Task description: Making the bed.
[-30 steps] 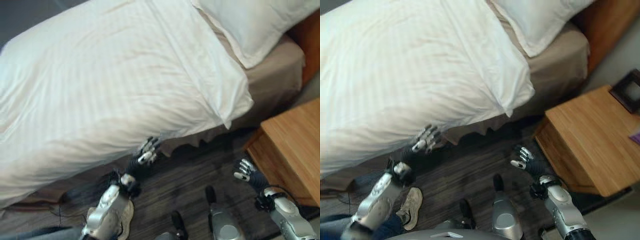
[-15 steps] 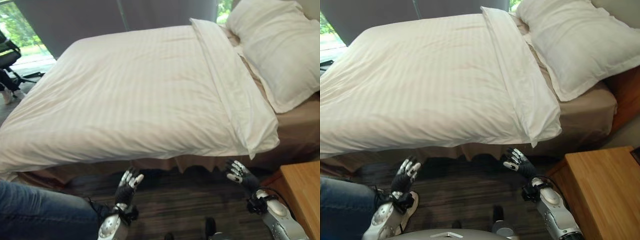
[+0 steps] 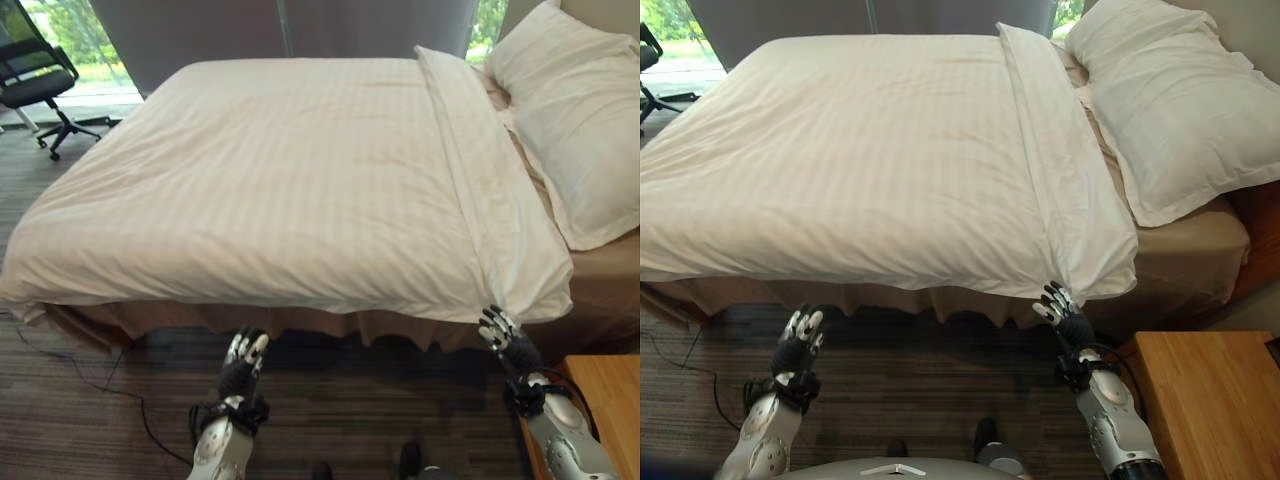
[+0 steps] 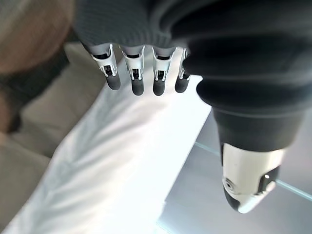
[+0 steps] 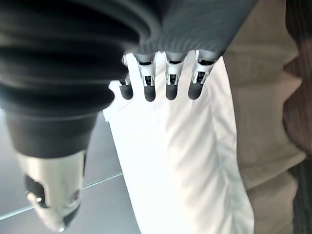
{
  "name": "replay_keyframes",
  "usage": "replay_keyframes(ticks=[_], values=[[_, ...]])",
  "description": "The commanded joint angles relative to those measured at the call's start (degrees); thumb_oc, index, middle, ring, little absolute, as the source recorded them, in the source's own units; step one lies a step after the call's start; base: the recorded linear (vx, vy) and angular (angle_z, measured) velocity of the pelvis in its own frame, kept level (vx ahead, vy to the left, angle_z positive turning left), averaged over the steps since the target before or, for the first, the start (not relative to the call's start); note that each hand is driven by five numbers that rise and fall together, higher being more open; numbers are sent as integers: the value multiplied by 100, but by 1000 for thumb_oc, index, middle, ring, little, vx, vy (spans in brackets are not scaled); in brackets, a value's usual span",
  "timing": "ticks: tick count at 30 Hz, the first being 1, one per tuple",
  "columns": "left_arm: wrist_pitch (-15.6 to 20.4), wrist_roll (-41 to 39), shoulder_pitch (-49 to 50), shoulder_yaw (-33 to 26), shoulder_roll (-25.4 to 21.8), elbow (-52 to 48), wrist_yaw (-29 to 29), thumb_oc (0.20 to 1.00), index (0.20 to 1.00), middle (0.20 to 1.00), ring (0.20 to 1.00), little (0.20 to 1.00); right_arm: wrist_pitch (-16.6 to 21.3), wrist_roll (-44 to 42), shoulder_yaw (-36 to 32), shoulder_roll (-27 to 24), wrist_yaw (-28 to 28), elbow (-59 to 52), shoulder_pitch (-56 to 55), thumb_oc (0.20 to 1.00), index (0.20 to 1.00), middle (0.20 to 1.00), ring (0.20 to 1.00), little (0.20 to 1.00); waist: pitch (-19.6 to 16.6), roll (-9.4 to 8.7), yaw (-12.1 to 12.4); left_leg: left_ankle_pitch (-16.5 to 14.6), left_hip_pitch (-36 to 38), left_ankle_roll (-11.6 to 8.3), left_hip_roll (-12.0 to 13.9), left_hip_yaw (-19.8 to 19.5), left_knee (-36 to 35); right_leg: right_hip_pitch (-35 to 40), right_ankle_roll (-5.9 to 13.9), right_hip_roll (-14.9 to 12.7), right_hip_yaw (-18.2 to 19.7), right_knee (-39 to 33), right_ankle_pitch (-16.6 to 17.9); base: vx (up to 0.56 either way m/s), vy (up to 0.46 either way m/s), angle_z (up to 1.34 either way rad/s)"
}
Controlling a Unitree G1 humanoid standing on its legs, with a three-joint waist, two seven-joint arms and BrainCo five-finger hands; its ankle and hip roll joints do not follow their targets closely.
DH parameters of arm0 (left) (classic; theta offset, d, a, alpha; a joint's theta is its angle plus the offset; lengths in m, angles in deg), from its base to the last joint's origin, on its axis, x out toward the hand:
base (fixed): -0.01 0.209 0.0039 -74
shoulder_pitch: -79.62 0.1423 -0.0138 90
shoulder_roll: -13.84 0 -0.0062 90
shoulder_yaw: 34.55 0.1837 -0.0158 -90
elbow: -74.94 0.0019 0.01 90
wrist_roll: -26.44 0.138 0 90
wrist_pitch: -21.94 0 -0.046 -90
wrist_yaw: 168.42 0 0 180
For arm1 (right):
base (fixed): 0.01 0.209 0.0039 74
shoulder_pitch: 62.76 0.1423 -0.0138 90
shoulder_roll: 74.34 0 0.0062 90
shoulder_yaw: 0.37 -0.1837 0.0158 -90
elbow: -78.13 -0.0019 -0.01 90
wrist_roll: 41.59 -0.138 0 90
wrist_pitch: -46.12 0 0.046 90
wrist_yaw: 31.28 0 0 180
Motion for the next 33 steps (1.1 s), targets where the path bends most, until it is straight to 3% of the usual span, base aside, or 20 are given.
replay_keyframes(ticks=[1, 2, 3, 6, 7, 9, 10, 13, 17, 18, 19, 20, 21, 22, 23, 24, 25, 27, 29, 33], values=[[332, 205, 6, -424, -391, -297, -28, 1000, 1000, 1000, 1000, 1000, 218, 213, 121, 4, -170, -294, 503, 1000, 1000, 1000, 1000, 1000, 255, -281, 57, -359, 329, 161, -176, 438, 304, -76, 736, -724, 364, 1637, -108, -28, 133, 17], [339, 243, 8, -434, -410, -221, -51, 1000, 1000, 1000, 1000, 1000, 230, 211, 116, 28, -191, -292, 491, 1000, 1000, 1000, 1000, 1000, 305, -286, 61, -384, 349, 243, -243, 402, 333, -306, 837, -803, 470, 2201, 235, -41, 259, 24], [365, 269, 2, -457, -450, -177, -109, 1000, 1000, 1000, 1000, 1000, 278, 250, 165, 107, -178, -210, 528, 1000, 1000, 1000, 1000, 1000, 496, -150, 39, -447, 512, 365, -227, 335, 326, -736, 896, -855, 553, 3280, 591, -5, 213, 27], [346, 374, 46, -444, -502, -110, -54, 1000, 1000, 1000, 1000, 1000, 307, 234, 138, 210, -159, -176, 495, 1000, 1000, 1000, 1000, 1000, 579, -62, -17, -537, 629, 356, -166, 222, 374, -1151, 869, -817, 765, 3534, 567, 118, 45, 33], [332, 414, 30, -456, -553, -52, -9, 1000, 1000, 1000, 1000, 1000, 282, 214, 155, 233, -164, -155, 499, 1000, 1000, 1000, 1000, 1000, 521, -85, -61, -621, 790, 254, -170, 198, 283, -1297, 860, -1105, 602, 2920, 580, 260, -43, 34], [324, 377, 23, -434, -594, -82, 31, 1000, 1000, 1000, 1000, 1000, 275, 175, 188, 228, -172, -164, 513, 1000, 1000, 1000, 1000, 1000, 489, -70, -109, -661, 904, 156, -130, 144, 203, -1269, 885, -1204, 522, 2472, 605, 349, -150, 27], [317, 321, -45, -366, -668, -46, 100, 1000, 1000, 1000, 1000, 1000, 263, 196, 245, 177, -227, -176, 498, 1000, 1000, 1000, 1000, 1000, 430, -148, -224, -750, 1094, -45, -109, 34, 142, -1265, 933, -1216, 495, 1019, 665, 393, -203, 25], [339, 442, -226, -252, -756, -6, 123, 1000, 1000, 1000, 1000, 1000, 263, 304, 343, 95, -246, -198, 552, 1000, 1000, 1000, 1000, 1000, 407, -132, -293, -839, 1312, -198, 66, 22, 70, -1149, 1010, -1059, 354, 364, 793, 292, -189, 20], [330, 389, -461, 6, -675, 102, 209, 1000, 1000, 1000, 1000, 1000, 270, 220, 420, -11, -263, -196, 645, 1000, 1000, 1000, 1000, 1000, 131, -114, -285, -626, 1185, -430, 441, -113, 592, -804, 671, -620, 429, 585, 309, 273, -242, 42], [325, 317, -464, 27, -656, 81, 228, 1000, 1000, 1000, 1000, 1000, 289, 115, 415, -50, -284, -287, 656, 1000, 1000, 1000, 1000, 1000, 101, -87, -296, -436, 1045, -500, 544, -143, 970, -719, 568, -521, 377, 585, 185, 398, -383, 33], [299, 281, -483, 93, -639, 50, 306, 1000, 1000, 1000, 1000, 1000, 345, -32, 409, -159, -339, -311, 715, 1000, 1000, 1000, 1000, 1000, 116, -97, -258, 140, 559, -567, 658, -306, 2091, -413, 300, -338, 396, 421, 24, 274, -295, 23], [299, 281, -485, 94, -637, 50, 307, 1000, 1000, 1000, 1000, 1000, 346, -33, 408, -160, -340, -310, 716, 1000, 1000, 1000, 1000, 1000, 110, -84, -281, 115, 511, -575, 674, -341, 2151, -413, 293, -328, 368, 413, 26, 258, -351, 8], [278, 300, -507, 144, -661, 22, 330, 1000, 1000, 1000, 1000, 1000, 371, -71, 410, -232, -338, -347, 742, 1000, 1000, 1000, 1000, 1000, 170, -135, -257, 413, 176, -583, 769, -366, 2927, -233, 141, -256, 323, 340, -74, 208, -319, 1], [279, 255, -477, 148, -619, 20, 330, 1000, 1000, 1000, 1000, 1000, 366, -229, 401, -293, -351, -433, 742, 1000, 1000, 1000, 1000, 1000, 316, -267, -119, 486, -234, -476, 608, -582, 3678, 75, -25, -191, 403, 194, -184, 208, -313, 7], [279, 255, -475, 148, -620, 18, 329, 1000, 1000, 1000, 1000, 1000, 365, -230, 399, -293, -351, -436, 740, 1000, 1000, 1000, 1000, 1000, 320, -262, -131, 476, -248, -475, 610, -599, 3704, 84, -24, -189, 388, 187, -182, 291, -260, -16], [271, 197, -408, 148, -537, 52, 290, 1000, 1000, 1000, 1000, 1000, 348, -287, 372, -345, -366, -453, 773, 1000, 1000, 1000, 1000, 1000, 358, -352, -40, 306, -601, -425, 541, -590, 3226, 246, 47, -248, 436, 37, -204, 163, -84, -11], [270, 197, -405, 151, -534, 50, 289, 1000, 1000, 1000, 1000, 1000, 347, -287, 371, -348, -366, -454, 769, 1000, 1000, 1000, 1000, 1000, 374, -341, -26, 283, -572, -425, 554, -580, 3233, 277, 51, -235, 443, 24, -205, 247, -103, -6], [265, 177, -400, 167, -501, 123, 288, 1000, 1000, 1000, 1000, 1000, 357, -264, 355, -426, -362, -481, 851, 1000, 1000, 1000, 1000, 1000, 358, -344, 43, 178, -790, -448, 457, -401, 2456, 445, 128, -210, 458, -164, -184, 218, -16, 8], [286, 294, -282, 218, -534, 128, 339, 1000, 1000, 1000, 1000, 1000, 388, -232, 412, -430, -445, -583, 869, 1000, 1000, 1000, 1000, 1000, 310, -240, 123, 136, -589, -390, 207, -354, 1212, 536, 197, -83, 613, -236, -184, 239, 48, -9], [289, 247, -249, 393, -510, 200, 536, 1000, 1000, 1000, 1000, 1000, 387, -240, 530, -311, -570, -672, 885, 1000, 1000, 1000, 1000, 1000, 114, -153, -3, 149, -75, -371, 160, -335, 397, 578, 216, -23, 713, -313, -209, 164, 60, -59]])
